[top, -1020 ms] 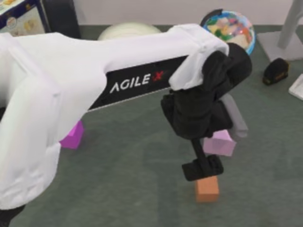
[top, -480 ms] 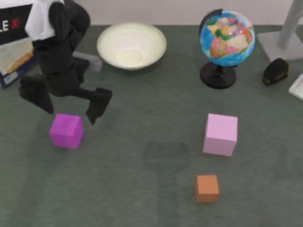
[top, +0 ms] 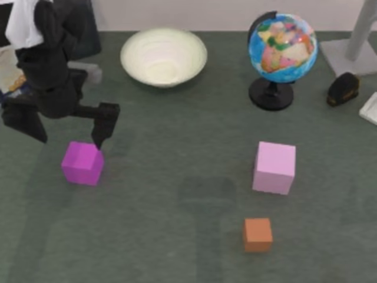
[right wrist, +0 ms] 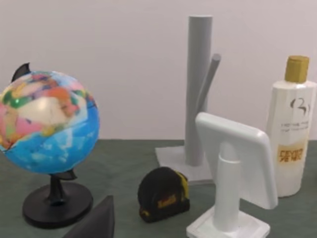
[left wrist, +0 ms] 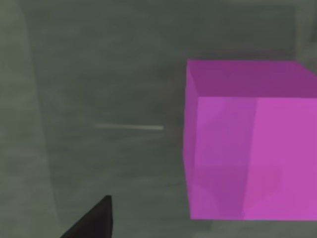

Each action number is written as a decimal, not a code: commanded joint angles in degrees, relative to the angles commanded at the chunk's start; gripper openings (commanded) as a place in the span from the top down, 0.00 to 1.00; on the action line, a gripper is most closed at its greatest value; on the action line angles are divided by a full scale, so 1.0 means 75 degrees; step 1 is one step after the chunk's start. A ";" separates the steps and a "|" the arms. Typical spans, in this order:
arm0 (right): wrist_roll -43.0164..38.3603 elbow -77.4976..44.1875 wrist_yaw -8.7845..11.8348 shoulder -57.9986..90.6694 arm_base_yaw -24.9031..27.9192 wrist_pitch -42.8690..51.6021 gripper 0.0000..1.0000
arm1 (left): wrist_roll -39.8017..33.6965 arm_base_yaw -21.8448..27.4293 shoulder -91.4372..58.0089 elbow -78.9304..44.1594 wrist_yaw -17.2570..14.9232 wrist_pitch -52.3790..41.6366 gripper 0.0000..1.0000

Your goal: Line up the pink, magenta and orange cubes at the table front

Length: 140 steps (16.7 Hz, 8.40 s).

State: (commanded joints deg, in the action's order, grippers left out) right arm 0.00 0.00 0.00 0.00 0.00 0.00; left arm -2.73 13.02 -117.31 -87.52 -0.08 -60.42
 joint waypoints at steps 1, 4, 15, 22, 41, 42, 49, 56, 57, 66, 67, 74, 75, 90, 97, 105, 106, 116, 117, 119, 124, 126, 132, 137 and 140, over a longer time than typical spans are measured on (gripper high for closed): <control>0.0000 0.0000 0.0000 0.0000 0.0000 0.0000 0.00 | -0.0005 -0.0007 -0.0040 0.0050 -0.0001 0.0100 0.00; 0.0000 0.0000 0.0000 0.0000 0.0000 0.0000 0.00 | -0.0009 -0.0024 -0.0326 0.0395 -0.0006 0.0748 0.00; 0.0000 0.0000 0.0000 0.0000 0.0000 0.0000 0.00 | 0.0013 -0.0034 -0.1051 0.1265 -0.0012 0.2344 0.08; 0.0000 0.0000 0.0000 0.0000 0.0000 0.0000 0.00 | 0.0013 -0.0034 -0.1051 0.1265 -0.0012 0.2344 0.60; 0.0000 0.0000 0.0000 0.0000 0.0000 0.0000 0.00 | 0.0050 -0.0051 -0.0519 0.0754 -0.0010 0.1402 1.00; 0.0000 0.0000 0.0000 0.0000 0.0000 0.0000 0.00 | 0.0040 -0.0081 -0.0383 0.0600 -0.0006 0.1098 1.00; 0.0000 0.0000 0.0000 0.0000 0.0000 0.0000 0.00 | 0.0019 -0.0128 -0.0042 0.0253 0.0007 0.0458 1.00; 0.0000 0.0000 0.0000 0.0000 0.0000 0.0000 0.00 | -0.1709 0.1395 -0.0195 -0.0055 0.0022 0.0193 1.00; 0.0000 0.0000 0.0000 0.0000 0.0000 0.0000 0.00 | -0.2230 0.1809 -0.0219 -0.0118 0.0028 0.0127 1.00; 0.0000 0.0000 0.0000 0.0000 0.0000 0.0000 0.00 | -0.6385 0.5118 -0.0105 -0.0473 0.0093 -0.0244 1.00; 0.0000 0.0000 0.0000 0.0000 0.0000 0.0000 0.00 | -0.6517 0.5247 -0.0084 -0.0481 0.0098 -0.0250 1.00; 0.0000 0.0000 0.0000 0.0000 0.0000 0.0000 0.00 | -0.6538 0.5278 -0.0145 -0.0385 0.0093 -0.0113 1.00; 0.0000 0.0000 0.0000 0.0000 0.0000 0.0000 0.00 | -0.6528 0.5288 -0.0199 -0.0277 0.0088 0.0056 1.00; 0.0000 0.0000 0.0000 0.0000 0.0000 0.0000 0.00 | -0.6561 0.5300 -0.0763 0.0693 0.0095 0.1613 0.70; 0.0000 0.0000 0.0000 0.0000 0.0000 0.0000 0.00 | -0.6561 0.5300 -0.0763 0.0693 0.0095 0.1613 0.17; 0.0000 0.0000 0.0000 0.0000 0.0000 0.0000 0.00 | -0.6561 0.5300 -0.0763 0.0693 0.0095 0.1613 0.00; 0.0000 0.0000 0.0000 0.0000 0.0000 0.0000 0.00 | -0.6561 0.5300 -0.0763 0.0693 0.0095 0.1613 0.00; 0.0000 0.0000 0.0000 0.0000 0.0000 0.0000 0.00 | -0.6597 0.5197 -0.0112 -0.0312 0.0098 -0.0085 0.00; 0.0000 0.0000 0.0000 0.0000 0.0000 0.0000 0.00 | -0.6599 0.5176 -0.0041 -0.0388 0.0101 -0.0197 0.00; 0.0000 0.0000 0.0000 0.0000 0.0000 0.0000 0.00 | -0.6599 0.5169 -0.0018 -0.0408 0.0102 -0.0228 0.00; -0.0099 -0.0228 0.0008 0.0233 0.0077 0.0159 0.00 | -0.6546 0.5050 0.0186 -0.0183 0.0115 -0.0050 0.00; -0.0316 -0.0752 0.0014 0.0768 0.0234 0.0506 0.00 | -0.6403 0.4722 0.0741 0.0291 0.0140 0.0290 0.00; -0.1473 -0.3735 0.0001 0.4291 0.1044 0.2440 0.00 | -0.5350 0.3155 0.3904 0.2933 0.0189 0.1967 0.00; -0.2669 -0.6804 -0.0021 0.8664 0.1907 0.4586 0.00 | -0.3824 0.1499 0.7523 0.5918 0.0150 0.3784 0.00; -0.3364 -0.8539 -0.0025 1.1044 0.2416 0.5839 0.00 | -0.2754 0.0501 0.9818 0.7694 0.0111 0.4919 0.00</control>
State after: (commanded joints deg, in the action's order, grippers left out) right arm -25.23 -64.04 -0.19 82.83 18.12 43.79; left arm -23.39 16.78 -43.67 -29.82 0.76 -23.53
